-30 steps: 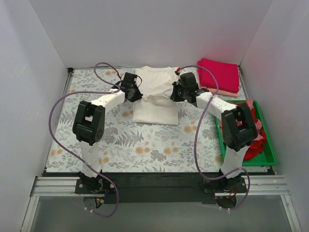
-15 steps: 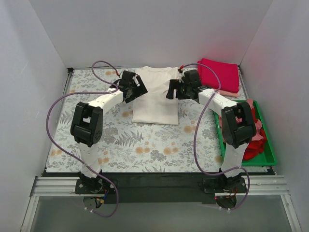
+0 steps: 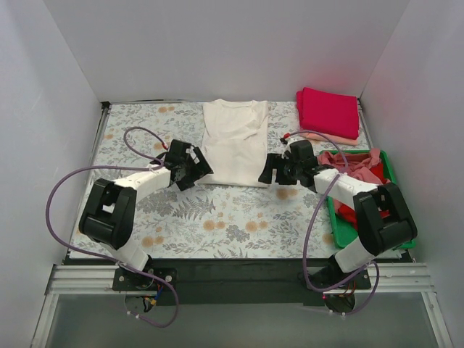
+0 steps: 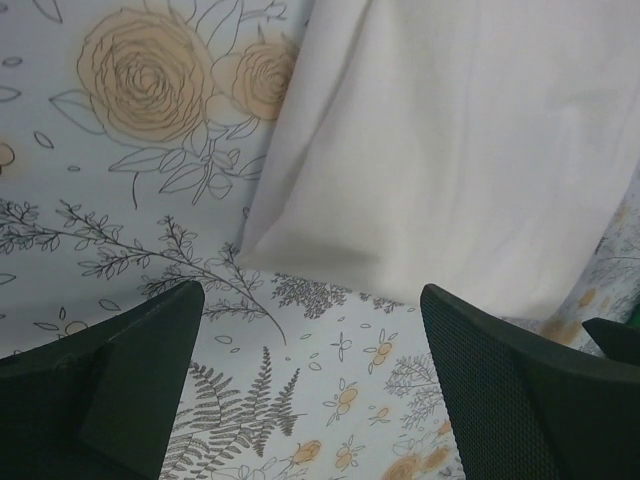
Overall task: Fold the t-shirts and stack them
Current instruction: Fold the tshirt
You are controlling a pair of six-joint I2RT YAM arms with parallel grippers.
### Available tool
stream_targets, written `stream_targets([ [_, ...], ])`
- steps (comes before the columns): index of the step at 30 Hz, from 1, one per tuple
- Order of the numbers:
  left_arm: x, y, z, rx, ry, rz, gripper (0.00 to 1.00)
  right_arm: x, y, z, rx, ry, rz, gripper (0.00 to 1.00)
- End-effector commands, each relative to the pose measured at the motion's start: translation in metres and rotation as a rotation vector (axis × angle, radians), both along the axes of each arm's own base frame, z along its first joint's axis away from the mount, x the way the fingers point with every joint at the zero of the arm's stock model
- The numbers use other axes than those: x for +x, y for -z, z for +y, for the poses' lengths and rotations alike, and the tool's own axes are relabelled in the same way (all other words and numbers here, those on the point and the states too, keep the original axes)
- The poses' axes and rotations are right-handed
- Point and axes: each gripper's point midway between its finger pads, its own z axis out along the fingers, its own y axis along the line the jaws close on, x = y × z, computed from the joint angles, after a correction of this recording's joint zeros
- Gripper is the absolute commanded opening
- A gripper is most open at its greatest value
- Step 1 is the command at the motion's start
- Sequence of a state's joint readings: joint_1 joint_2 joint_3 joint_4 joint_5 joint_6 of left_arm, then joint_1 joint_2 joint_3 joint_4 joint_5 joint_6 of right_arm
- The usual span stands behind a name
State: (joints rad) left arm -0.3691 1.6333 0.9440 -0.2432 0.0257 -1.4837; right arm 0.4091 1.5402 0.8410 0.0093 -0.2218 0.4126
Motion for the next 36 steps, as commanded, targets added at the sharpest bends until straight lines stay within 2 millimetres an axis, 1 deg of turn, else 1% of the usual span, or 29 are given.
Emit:
stream_targets([
  [1, 0.002, -0.008, -0.009, -0.073, 0.007, -0.030, 0.89, 0.008, -0.004, 0.015, 0.081, -0.013, -0.031, 0.84],
  [2, 0.001, -0.006, -0.009, -0.073, 0.006, -0.028, 0.90, 0.008, -0.002, 0.016, 0.083, -0.011, -0.019, 0.83],
  [4, -0.001, 0.003, -0.005, -0.055, -0.011, -0.015, 0.89, 0.008, 0.005, 0.016, 0.076, 0.000, -0.003, 0.82],
  [7, -0.001, 0.017, 0.003, -0.014, -0.042, 0.008, 0.83, 0.006, 0.016, 0.014, 0.062, 0.010, 0.024, 0.80],
  [8, -0.003, 0.024, 0.004, -0.005, -0.043, 0.027, 0.79, 0.006, 0.018, 0.014, 0.060, 0.011, 0.031, 0.79],
  [9, -0.004, 0.028, 0.005, 0.001, -0.043, 0.040, 0.67, 0.004, 0.022, 0.013, 0.058, 0.012, 0.039, 0.78],
  [11, -0.004, 0.034, 0.006, 0.007, -0.044, 0.056, 0.58, 0.002, 0.028, 0.013, 0.053, 0.021, 0.058, 0.77],
  [12, -0.005, 0.036, 0.006, 0.008, -0.046, 0.060, 0.52, 0.001, 0.030, 0.012, 0.050, 0.025, 0.066, 0.77],
  [13, -0.005, 0.038, 0.006, 0.009, -0.049, 0.065, 0.49, 0.000, 0.034, 0.012, 0.049, 0.026, 0.077, 0.75],
  [14, -0.004, 0.042, 0.011, 0.035, -0.066, 0.062, 0.47, -0.001, 0.036, 0.011, 0.048, 0.028, 0.084, 0.74],
  [15, -0.005, 0.045, 0.013, 0.042, -0.069, 0.069, 0.42, -0.002, 0.037, 0.012, 0.050, 0.026, 0.089, 0.70],
  [17, -0.007, 0.048, 0.017, 0.058, -0.078, 0.073, 0.37, -0.003, 0.041, 0.014, 0.048, 0.023, 0.101, 0.67],
  [18, -0.008, 0.048, 0.018, 0.058, -0.080, 0.074, 0.37, -0.005, 0.041, 0.015, 0.050, 0.019, 0.106, 0.62],
  [21, -0.013, 0.051, 0.021, 0.061, -0.081, 0.083, 0.35, -0.007, 0.047, 0.016, 0.042, 0.024, 0.124, 0.57],
  [22, -0.015, 0.052, 0.022, 0.062, -0.082, 0.086, 0.33, -0.007, 0.050, 0.015, 0.039, 0.025, 0.129, 0.56],
  [23, -0.016, 0.052, 0.022, 0.060, -0.091, 0.090, 0.28, -0.009, 0.053, 0.016, 0.035, 0.029, 0.137, 0.54],
  [25, -0.019, 0.057, 0.024, 0.066, -0.095, 0.101, 0.19, -0.009, 0.057, 0.016, 0.026, 0.033, 0.144, 0.47],
  [26, -0.019, 0.058, 0.024, 0.065, -0.094, 0.103, 0.11, -0.009, 0.057, 0.016, 0.028, 0.030, 0.148, 0.43],
  [27, -0.020, 0.060, 0.023, 0.061, -0.090, 0.108, 0.06, -0.009, 0.059, 0.016, 0.026, 0.029, 0.154, 0.36],
  [28, -0.021, 0.062, 0.022, 0.057, -0.088, 0.116, 0.01, -0.009, 0.061, 0.017, 0.023, 0.030, 0.156, 0.35],
  [29, -0.020, 0.061, 0.019, 0.048, -0.080, 0.110, 0.00, -0.009, 0.061, 0.017, 0.019, 0.032, 0.156, 0.34],
  [30, -0.020, 0.060, 0.019, 0.046, -0.068, 0.105, 0.00, -0.008, 0.061, 0.017, 0.020, 0.030, 0.154, 0.26],
  [31, -0.020, 0.060, 0.017, 0.038, -0.061, 0.104, 0.00, -0.008, 0.061, 0.017, 0.020, 0.032, 0.155, 0.22],
  [32, -0.018, 0.057, 0.016, 0.035, -0.058, 0.089, 0.00, -0.008, 0.061, 0.017, 0.017, 0.031, 0.153, 0.15],
  [33, -0.018, 0.055, 0.017, 0.035, -0.055, 0.084, 0.00, -0.007, 0.059, 0.018, 0.019, 0.030, 0.146, 0.04],
  [34, -0.020, 0.055, 0.017, 0.037, -0.051, 0.083, 0.00, -0.007, 0.055, 0.018, 0.023, 0.029, 0.140, 0.01],
  [36, -0.020, 0.044, 0.017, 0.025, -0.052, 0.057, 0.00, -0.011, 0.047, 0.019, 0.032, 0.011, 0.127, 0.01],
])
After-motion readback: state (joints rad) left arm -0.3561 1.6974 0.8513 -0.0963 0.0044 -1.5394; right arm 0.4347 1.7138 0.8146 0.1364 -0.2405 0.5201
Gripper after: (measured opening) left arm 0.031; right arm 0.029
